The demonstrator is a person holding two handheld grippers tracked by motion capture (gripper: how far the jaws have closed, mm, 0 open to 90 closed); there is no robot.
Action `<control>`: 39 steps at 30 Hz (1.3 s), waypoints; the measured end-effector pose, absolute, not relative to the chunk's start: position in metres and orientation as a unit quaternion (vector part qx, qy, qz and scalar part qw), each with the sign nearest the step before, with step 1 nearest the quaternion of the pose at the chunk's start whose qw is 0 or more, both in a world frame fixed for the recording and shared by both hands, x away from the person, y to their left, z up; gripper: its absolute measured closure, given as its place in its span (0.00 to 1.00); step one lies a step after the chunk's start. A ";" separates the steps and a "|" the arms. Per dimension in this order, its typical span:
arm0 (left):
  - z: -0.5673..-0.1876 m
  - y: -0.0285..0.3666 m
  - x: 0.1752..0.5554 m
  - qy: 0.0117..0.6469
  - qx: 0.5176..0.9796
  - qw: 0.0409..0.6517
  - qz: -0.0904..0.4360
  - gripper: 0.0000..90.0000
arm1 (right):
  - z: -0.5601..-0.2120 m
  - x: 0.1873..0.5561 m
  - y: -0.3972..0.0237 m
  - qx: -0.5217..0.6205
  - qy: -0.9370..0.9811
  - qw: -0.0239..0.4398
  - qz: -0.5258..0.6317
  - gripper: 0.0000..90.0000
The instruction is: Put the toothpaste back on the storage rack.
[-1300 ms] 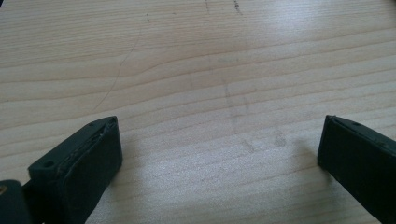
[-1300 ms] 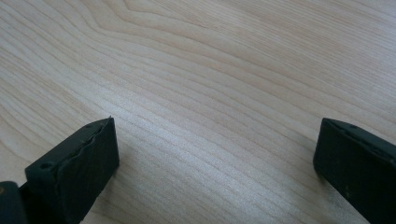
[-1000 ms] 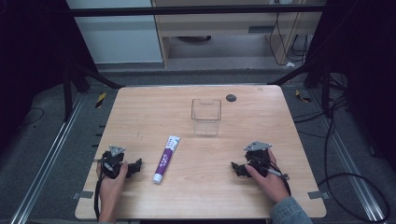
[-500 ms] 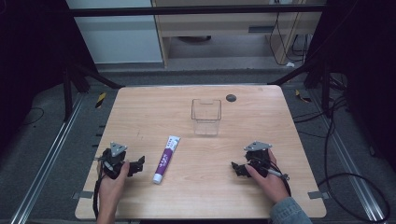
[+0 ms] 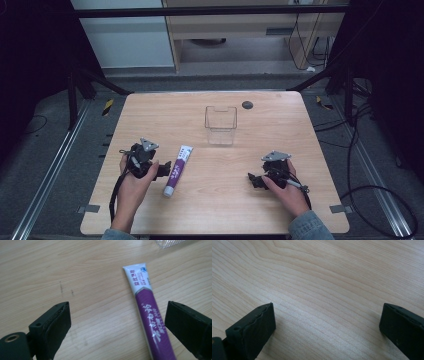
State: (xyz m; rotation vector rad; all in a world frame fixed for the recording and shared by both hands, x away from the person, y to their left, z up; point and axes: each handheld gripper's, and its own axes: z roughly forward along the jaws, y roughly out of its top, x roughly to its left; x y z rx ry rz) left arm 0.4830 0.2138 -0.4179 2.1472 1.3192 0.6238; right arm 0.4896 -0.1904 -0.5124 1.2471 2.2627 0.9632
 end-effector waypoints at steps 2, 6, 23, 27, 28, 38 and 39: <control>-0.418 0.212 0.486 0.489 0.799 0.266 0.227 0.09 | -0.512 0.490 -0.191 0.442 0.806 0.191 0.343 0.01; -0.420 0.204 0.501 0.479 0.817 0.249 0.204 0.10 | -0.513 0.490 -0.191 0.440 0.807 0.193 0.344 0.01; -0.430 0.170 0.539 0.478 0.844 0.197 0.144 0.19 | -0.513 0.490 -0.191 0.440 0.807 0.193 0.343 0.01; -0.441 0.164 0.543 0.479 0.849 0.176 0.134 0.25 | -0.513 0.490 -0.191 0.440 0.807 0.193 0.343 0.01; -0.443 0.163 0.545 0.482 0.849 0.174 0.132 0.28 | -0.513 0.490 -0.191 0.440 0.807 0.193 0.343 0.01; -0.458 0.157 0.555 0.491 0.848 0.167 0.111 0.40 | -0.513 0.490 -0.191 0.442 0.806 0.191 0.344 0.01; -0.461 0.158 0.556 0.496 0.844 0.169 0.110 0.41 | -0.513 0.490 -0.191 0.440 0.807 0.193 0.344 0.01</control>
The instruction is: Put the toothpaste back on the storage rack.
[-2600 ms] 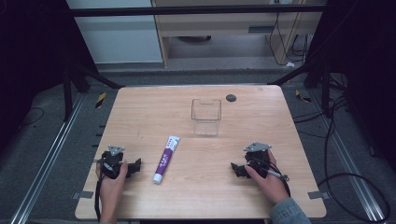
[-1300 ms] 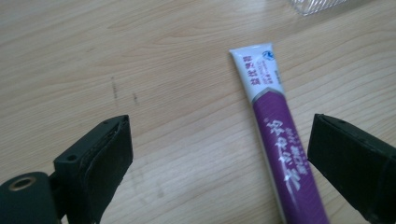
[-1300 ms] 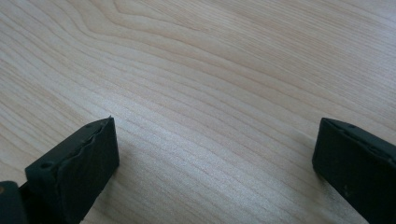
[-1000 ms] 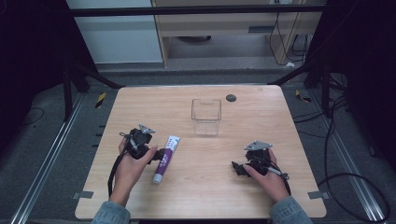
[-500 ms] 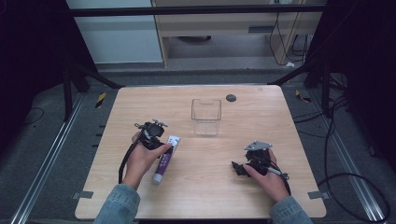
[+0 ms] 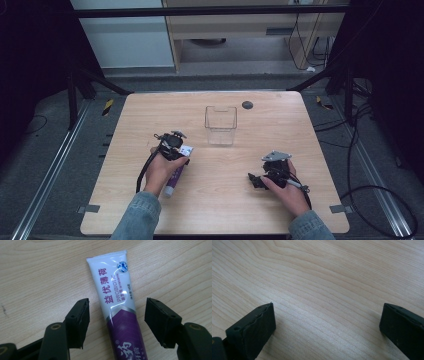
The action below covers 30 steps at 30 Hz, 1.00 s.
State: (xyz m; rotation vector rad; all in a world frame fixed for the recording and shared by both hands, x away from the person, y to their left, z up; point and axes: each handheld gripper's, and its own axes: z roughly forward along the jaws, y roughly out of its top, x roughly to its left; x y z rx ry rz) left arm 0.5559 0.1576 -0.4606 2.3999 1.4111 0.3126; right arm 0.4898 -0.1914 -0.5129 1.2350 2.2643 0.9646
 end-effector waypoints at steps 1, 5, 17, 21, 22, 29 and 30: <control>-0.461 0.158 0.556 0.497 0.844 0.169 0.108 0.42 | -0.513 0.490 -0.191 0.440 0.807 0.193 0.344 0.01; -0.463 0.158 0.558 0.502 0.841 0.171 0.103 0.45 | -0.513 0.490 -0.191 0.440 0.807 0.193 0.344 0.01; -0.466 0.159 0.562 0.505 0.842 0.165 0.093 0.51 | -0.513 0.490 -0.191 0.442 0.806 0.192 0.344 0.01; -0.469 0.157 0.562 0.503 0.845 0.161 0.087 0.54 | -0.513 0.490 -0.191 0.442 0.806 0.191 0.344 0.01; -0.469 0.157 0.562 0.503 0.845 0.161 0.087 0.55 | -0.513 0.490 -0.191 0.442 0.806 0.191 0.344 0.01; -0.468 0.154 0.562 0.498 0.847 0.160 0.092 0.60 | -0.513 0.490 -0.191 0.440 0.807 0.193 0.344 0.01; -0.468 0.154 0.562 0.498 0.847 0.160 0.092 0.61 | -0.513 0.490 -0.191 0.440 0.807 0.193 0.344 0.01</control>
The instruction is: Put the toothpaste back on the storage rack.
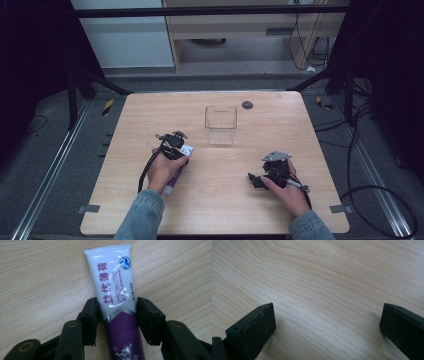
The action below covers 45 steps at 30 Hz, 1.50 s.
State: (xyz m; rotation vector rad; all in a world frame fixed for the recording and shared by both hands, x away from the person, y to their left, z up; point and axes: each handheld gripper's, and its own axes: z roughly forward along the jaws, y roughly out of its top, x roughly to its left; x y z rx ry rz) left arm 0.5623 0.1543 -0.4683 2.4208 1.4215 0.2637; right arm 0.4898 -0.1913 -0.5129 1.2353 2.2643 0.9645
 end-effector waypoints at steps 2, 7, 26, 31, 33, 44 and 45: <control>-0.469 0.153 0.562 0.493 0.850 0.154 0.101 0.62 | -0.513 0.490 -0.191 0.440 0.807 0.193 0.344 0.01; -0.468 0.153 0.562 0.490 0.852 0.155 0.101 0.65 | -0.513 0.490 -0.191 0.440 0.807 0.193 0.343 0.01; -0.463 0.152 0.558 0.464 0.867 0.157 0.092 0.82 | -0.513 0.490 -0.191 0.440 0.807 0.193 0.344 0.01; -0.463 0.152 0.557 0.459 0.869 0.160 0.093 0.84 | -0.513 0.490 -0.191 0.440 0.807 0.193 0.344 0.01; -0.462 0.152 0.556 0.456 0.869 0.164 0.095 0.85 | -0.513 0.490 -0.191 0.440 0.807 0.193 0.344 0.01; -0.439 0.162 0.552 0.454 0.864 0.190 0.104 0.87 | -0.513 0.490 -0.191 0.440 0.807 0.193 0.344 0.01; -0.436 0.163 0.551 0.450 0.866 0.190 0.107 0.87 | -0.513 0.490 -0.191 0.440 0.807 0.193 0.344 0.01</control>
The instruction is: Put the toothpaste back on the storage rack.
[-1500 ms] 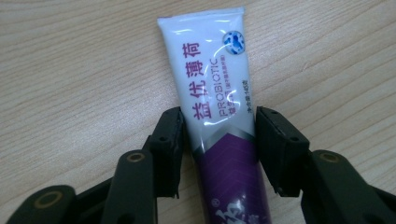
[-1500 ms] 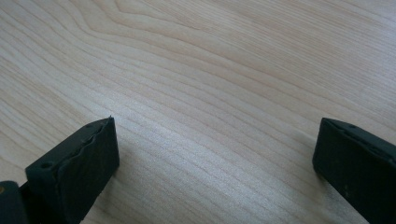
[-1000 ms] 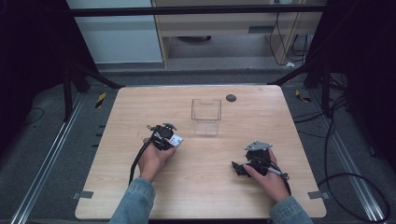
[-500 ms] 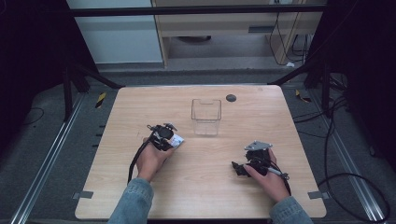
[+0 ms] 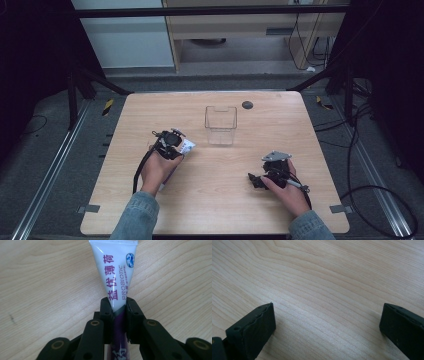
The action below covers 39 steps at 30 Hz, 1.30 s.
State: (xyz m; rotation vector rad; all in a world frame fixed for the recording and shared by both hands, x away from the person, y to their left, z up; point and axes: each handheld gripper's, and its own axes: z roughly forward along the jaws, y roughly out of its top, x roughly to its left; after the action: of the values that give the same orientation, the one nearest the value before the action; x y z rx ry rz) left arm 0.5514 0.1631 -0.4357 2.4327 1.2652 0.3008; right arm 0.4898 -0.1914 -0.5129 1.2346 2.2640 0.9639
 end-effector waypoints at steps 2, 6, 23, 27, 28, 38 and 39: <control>-0.427 0.165 0.550 0.449 0.864 0.199 0.112 0.87 | -0.513 0.490 -0.191 0.440 0.807 0.193 0.344 0.01; -0.420 0.168 0.551 0.449 0.863 0.200 0.115 0.87 | -0.513 0.490 -0.191 0.442 0.806 0.192 0.344 0.01; -0.401 0.167 0.556 0.445 0.861 0.215 0.124 0.87 | -0.513 0.490 -0.191 0.439 0.808 0.193 0.343 0.01; -0.393 0.164 0.558 0.441 0.861 0.220 0.130 0.87 | -0.513 0.490 -0.191 0.439 0.808 0.192 0.343 0.00; -0.390 0.163 0.558 0.439 0.861 0.220 0.131 0.87 | -0.513 0.490 -0.191 0.439 0.808 0.193 0.343 0.00; -0.374 0.151 0.562 0.426 0.863 0.236 0.137 0.87 | -0.513 0.490 -0.191 0.439 0.808 0.193 0.343 0.00; -0.371 0.150 0.563 0.426 0.862 0.239 0.138 0.87 | -0.513 0.490 -0.191 0.439 0.808 0.193 0.343 0.00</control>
State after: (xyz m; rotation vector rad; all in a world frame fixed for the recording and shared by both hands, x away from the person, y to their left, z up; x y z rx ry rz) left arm 0.5630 0.1498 -0.3709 2.3591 1.1653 0.3768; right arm 0.4900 -0.1914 -0.5130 1.2316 2.2673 0.9626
